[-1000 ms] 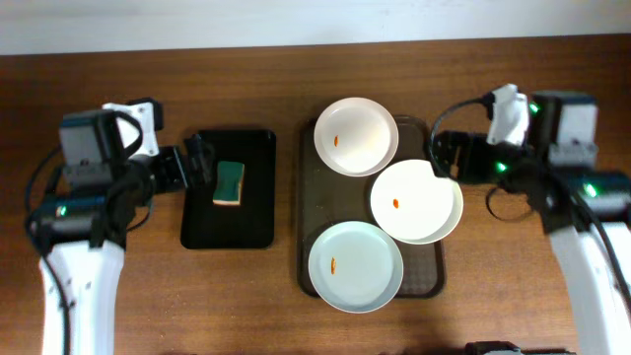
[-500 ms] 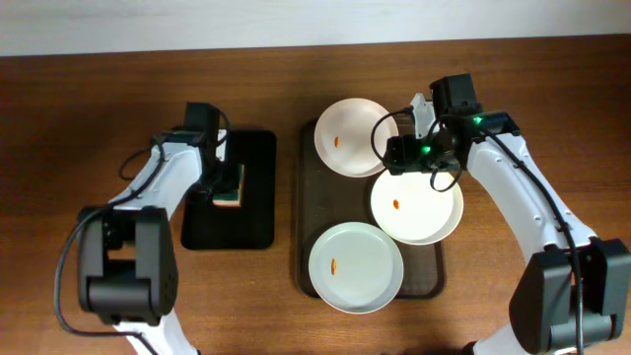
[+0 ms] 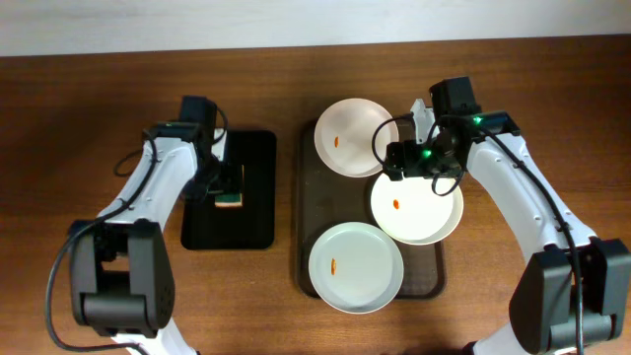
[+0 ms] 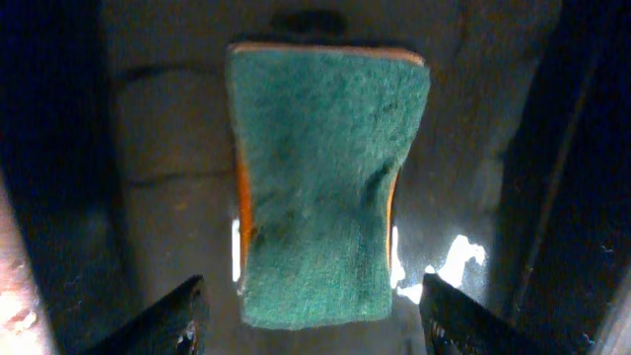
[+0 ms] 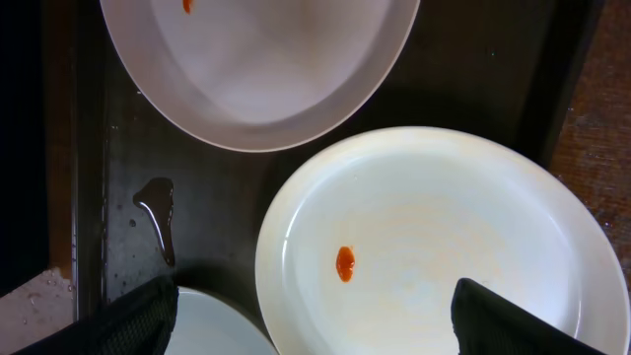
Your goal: Clean dirty plates on tray and stack at the side
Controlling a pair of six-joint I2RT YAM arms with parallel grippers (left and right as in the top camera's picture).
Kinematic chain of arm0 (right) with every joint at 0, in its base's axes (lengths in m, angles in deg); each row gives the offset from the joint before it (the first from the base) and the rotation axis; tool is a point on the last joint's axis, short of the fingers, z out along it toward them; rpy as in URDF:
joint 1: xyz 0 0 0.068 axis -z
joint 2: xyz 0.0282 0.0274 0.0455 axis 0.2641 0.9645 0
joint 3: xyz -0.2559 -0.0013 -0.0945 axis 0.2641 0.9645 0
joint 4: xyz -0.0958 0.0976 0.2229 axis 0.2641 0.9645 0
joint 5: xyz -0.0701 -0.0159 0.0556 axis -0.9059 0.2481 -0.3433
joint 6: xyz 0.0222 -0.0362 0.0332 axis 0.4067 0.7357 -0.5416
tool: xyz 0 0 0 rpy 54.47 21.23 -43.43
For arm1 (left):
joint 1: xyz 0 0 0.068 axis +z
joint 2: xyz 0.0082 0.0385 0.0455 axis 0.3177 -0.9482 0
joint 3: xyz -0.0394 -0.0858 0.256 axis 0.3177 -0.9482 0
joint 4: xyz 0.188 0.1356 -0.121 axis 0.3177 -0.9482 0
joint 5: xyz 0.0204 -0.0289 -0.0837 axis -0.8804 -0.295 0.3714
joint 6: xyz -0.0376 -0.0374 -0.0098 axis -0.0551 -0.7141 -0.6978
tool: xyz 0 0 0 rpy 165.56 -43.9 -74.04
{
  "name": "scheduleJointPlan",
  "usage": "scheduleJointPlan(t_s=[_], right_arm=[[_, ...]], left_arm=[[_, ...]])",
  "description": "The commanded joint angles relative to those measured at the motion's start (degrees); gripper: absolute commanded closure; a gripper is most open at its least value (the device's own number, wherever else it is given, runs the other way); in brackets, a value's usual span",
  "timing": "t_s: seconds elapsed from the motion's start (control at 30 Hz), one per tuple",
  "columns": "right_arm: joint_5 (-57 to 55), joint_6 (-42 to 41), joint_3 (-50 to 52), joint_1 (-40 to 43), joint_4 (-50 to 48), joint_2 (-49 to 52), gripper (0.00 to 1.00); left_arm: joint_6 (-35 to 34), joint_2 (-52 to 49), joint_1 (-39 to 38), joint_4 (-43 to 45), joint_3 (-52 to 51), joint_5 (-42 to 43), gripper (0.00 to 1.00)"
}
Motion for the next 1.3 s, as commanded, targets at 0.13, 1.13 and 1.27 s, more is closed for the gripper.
scheduleJointPlan(t_s=[0.13,1.13,1.27], right_arm=[[0.3,-0.4,-0.5,-0.3,0.5,0.4,0.10],[0.3,-0.4,-0.5,-0.3,-0.2,0.4,0.10],[0.3,-0.3,-0.5,-0.3,-5.6,0.4,0.10]], left_arm=[[0.1,-1.6,-2.1,2.0,-6.4,0.6,1.00],[0.1,-5.4,-4.9,11.1,-6.6,0.0,1.00],[0.2,-4.6,-4.7,3.9,1.0,-0.5,1.00]])
